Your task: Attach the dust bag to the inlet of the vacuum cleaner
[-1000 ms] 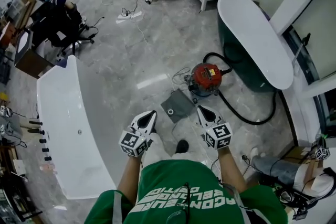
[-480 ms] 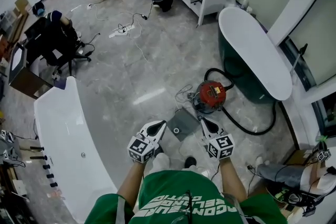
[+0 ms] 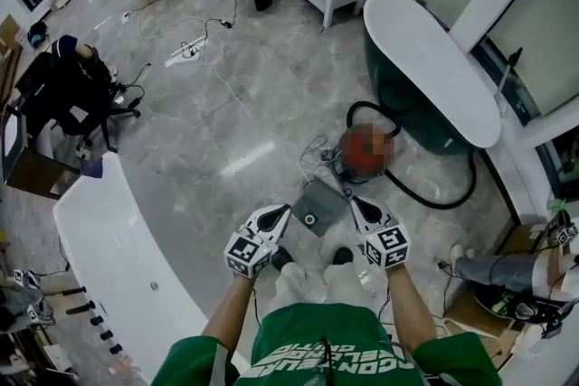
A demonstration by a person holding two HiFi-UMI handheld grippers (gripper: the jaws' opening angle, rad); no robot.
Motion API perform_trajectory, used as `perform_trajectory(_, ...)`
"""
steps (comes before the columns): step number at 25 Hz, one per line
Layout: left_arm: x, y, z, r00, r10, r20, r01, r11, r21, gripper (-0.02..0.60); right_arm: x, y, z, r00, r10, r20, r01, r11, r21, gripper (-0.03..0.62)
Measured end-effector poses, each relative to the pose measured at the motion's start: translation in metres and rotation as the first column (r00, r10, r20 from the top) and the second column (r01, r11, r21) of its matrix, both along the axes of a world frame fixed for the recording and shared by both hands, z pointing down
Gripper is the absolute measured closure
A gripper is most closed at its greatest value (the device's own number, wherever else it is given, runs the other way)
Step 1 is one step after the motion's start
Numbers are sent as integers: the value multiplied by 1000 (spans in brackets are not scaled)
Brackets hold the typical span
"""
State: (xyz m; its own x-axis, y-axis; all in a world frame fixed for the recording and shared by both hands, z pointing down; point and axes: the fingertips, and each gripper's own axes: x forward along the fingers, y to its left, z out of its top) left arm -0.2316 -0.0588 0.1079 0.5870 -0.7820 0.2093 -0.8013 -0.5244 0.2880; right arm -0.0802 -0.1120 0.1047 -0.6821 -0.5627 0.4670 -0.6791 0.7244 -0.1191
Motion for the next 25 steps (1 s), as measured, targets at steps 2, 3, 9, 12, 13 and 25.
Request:
perform_trajectory(2,2,-8,7,1000,9,-7,-9,1000,-7,580,3,-7,7,1000,3,-9,-3,1000,-4,589)
perform_trajectory(3,4,-12,9,1000,11,-11,-11,1000,-11,580,5,-11,11,1000,3,-10,-3,1000,-6,589)
perform_trajectory(9,24,-33,14,1000,5,-4,-5,1000,-24,580,20,-29,26,1000,-3,-7,3,999,-38,589)
perform_trajectory(12,38,-43,21,1000,7,-5,-7,1000,-28,580,28,-37,34,1000,-24,-8,23,999,-43,589)
perform_trajectory(13,43,-47,26,1000,11,-1,-11,1000,-29,580,30,-40,38,1000,-30,-7,30,999,-45,589)
perform_trajectory(25,56,-64,159,999,33,15,-32,997,-64,580,24,-65,171,996,-85,-3,84,994,-76,589)
